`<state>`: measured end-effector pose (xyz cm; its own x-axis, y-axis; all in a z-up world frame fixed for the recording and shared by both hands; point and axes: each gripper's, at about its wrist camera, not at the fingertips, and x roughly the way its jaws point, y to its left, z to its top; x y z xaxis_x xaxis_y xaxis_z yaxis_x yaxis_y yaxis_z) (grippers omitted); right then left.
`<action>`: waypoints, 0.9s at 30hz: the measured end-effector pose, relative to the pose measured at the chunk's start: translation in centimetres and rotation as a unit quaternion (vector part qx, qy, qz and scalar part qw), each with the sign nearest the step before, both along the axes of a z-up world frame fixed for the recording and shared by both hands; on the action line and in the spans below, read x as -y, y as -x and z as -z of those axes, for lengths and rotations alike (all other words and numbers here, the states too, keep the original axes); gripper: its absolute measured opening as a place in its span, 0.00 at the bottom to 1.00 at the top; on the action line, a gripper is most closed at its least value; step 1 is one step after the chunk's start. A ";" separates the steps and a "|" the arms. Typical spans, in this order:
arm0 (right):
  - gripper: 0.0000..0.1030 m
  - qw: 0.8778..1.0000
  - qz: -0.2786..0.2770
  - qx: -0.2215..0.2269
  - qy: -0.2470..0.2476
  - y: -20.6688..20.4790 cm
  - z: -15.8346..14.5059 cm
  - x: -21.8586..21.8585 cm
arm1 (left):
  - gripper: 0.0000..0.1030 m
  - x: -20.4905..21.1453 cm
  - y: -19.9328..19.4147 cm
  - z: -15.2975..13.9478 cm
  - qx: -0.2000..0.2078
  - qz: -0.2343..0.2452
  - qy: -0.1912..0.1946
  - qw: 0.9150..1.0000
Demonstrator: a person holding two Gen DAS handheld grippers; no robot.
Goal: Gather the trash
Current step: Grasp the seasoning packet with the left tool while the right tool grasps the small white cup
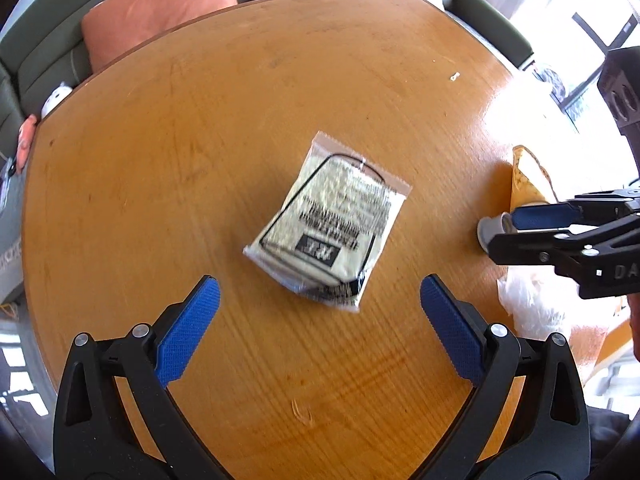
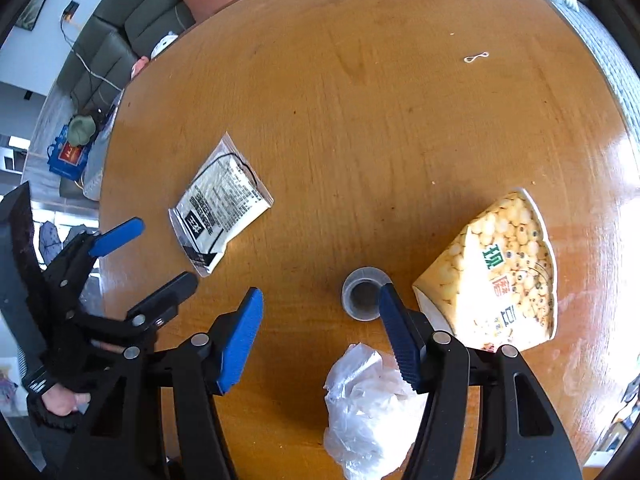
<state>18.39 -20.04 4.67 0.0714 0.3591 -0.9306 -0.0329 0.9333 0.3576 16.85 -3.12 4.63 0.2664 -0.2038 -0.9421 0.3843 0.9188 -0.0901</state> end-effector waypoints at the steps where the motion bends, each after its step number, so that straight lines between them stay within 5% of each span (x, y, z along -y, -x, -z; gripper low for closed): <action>1: 0.61 1.000 -0.003 0.001 0.004 0.0 -0.1 0.0 | 0.94 0.1 -0.1 0.1 0.000 0.003 0.000 1.000; 9: 0.53 0.998 -0.016 -0.021 0.048 -0.5 1.8 -1.2 | 0.94 1.5 -1.0 1.4 -0.008 0.037 -0.001 0.999; 12: 0.26 0.998 -0.031 -0.017 0.059 -0.6 2.0 -1.7 | 0.94 1.8 -1.6 1.9 -0.012 0.046 -0.003 0.999; 21: 0.26 0.999 -0.008 -0.009 0.038 0.0 1.4 -0.5 | 0.93 3.1 -2.9 3.6 -0.015 0.081 -0.018 0.996; 24: 0.26 0.999 -0.003 -0.003 0.033 -0.3 0.9 -0.6 | 0.67 3.7 -2.2 3.0 0.016 0.097 -0.024 0.995; 27: 0.26 1.000 -0.002 0.005 0.028 0.2 0.4 -0.7 | 0.60 3.5 -1.6 2.6 0.007 0.086 0.000 0.996</action>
<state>18.21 -19.37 4.28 0.0803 0.3071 -0.9483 -0.0407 0.9516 0.3047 18.50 -6.57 1.99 0.2406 -0.2474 -0.9385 0.5371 0.8394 -0.0836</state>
